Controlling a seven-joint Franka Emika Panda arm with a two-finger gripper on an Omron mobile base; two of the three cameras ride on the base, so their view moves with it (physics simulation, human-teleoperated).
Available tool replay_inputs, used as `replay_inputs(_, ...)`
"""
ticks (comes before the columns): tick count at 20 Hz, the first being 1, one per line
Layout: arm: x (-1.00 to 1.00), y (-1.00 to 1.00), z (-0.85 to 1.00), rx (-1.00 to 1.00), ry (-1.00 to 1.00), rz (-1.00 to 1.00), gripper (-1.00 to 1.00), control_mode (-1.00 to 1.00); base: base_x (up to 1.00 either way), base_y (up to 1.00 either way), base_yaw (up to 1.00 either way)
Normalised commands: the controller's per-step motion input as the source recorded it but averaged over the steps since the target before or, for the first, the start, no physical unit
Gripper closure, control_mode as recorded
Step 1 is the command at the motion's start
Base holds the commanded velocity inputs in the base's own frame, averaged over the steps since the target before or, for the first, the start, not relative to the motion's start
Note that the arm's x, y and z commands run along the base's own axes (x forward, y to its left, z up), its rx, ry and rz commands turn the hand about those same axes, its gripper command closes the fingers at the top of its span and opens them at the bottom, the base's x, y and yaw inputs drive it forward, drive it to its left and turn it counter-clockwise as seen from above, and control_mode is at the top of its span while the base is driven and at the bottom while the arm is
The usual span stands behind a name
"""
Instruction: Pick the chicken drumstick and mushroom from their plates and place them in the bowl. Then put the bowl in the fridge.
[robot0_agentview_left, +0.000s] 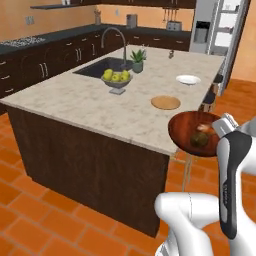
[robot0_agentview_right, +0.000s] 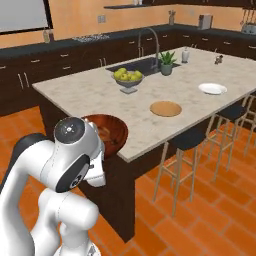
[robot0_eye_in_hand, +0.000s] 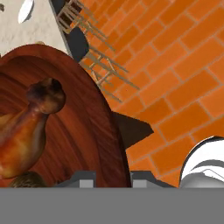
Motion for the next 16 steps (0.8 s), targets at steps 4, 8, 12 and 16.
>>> replay_inputs(4, 0.0, 0.0, 0.0, 0.0, 0.0, 0.0, 1.0, 1.0, 1.0, 1.0, 0.24)
replay_inputs(8, 0.0, 0.0, 0.0, 0.0, 0.0, 0.0, 1.0, 1.0, 1.0, 1.0, 0.14)
replay_inputs(12, 0.0, 0.0, 0.0, 0.0, 0.0, 0.0, 1.0, 1.0, 1.0, 1.0, 0.07)
replay_inputs(16, 0.0, 0.0, 0.0, 0.0, 0.0, 0.0, 1.0, 1.0, 1.0, 1.0, 0.04)
